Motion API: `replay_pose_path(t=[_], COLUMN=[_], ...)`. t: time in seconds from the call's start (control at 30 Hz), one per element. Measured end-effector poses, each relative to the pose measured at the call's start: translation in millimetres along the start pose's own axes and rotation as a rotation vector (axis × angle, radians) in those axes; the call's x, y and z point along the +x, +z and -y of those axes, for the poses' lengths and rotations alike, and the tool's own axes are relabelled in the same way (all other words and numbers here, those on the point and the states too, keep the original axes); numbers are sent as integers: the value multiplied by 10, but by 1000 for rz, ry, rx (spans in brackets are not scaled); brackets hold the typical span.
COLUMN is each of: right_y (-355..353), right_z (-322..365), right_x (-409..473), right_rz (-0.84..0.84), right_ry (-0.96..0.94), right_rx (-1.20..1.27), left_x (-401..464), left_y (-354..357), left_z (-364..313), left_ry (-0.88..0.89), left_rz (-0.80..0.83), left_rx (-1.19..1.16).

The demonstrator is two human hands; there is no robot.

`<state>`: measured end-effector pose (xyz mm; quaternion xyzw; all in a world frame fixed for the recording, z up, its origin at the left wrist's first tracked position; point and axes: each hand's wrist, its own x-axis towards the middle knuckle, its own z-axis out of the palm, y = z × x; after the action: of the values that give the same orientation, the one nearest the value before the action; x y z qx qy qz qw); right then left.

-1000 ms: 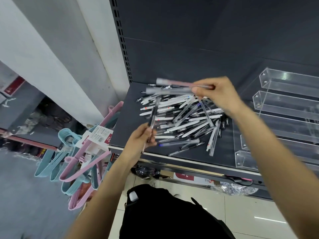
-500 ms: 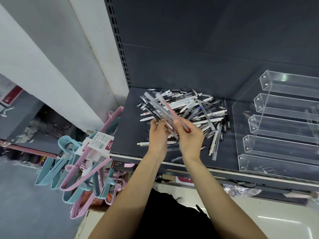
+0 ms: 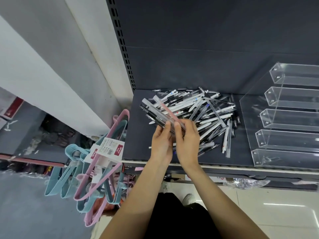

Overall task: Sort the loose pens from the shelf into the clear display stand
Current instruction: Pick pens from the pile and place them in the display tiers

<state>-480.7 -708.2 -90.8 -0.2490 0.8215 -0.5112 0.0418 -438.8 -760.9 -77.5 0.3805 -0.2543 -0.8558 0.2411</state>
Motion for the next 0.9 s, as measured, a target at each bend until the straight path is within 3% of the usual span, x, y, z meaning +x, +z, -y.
replay_pose_path(t=[0.23, 0.4, 0.57, 0.73, 0.9], right_y=[-62, -406, -847, -1325, -2073], right_z=[-3, -36, -194, -552, -919], right_x=[-82, -119, -213, -209, -43], right_rz=[-16, -11, -102, -209, -214], right_ry=[30, 61, 139, 91, 59], right_rx=[-51, -123, -219, -354, -192], left_x=[-30, -65, -141, -235, -415], left_y=[57, 250, 585, 911, 1444], left_z=[-59, 90, 396, 770, 1311], left_ry=[7, 3, -89, -129, -53], left_rz=[51, 169, 267, 383, 416], left_rx=[-10, 141, 232, 394, 487])
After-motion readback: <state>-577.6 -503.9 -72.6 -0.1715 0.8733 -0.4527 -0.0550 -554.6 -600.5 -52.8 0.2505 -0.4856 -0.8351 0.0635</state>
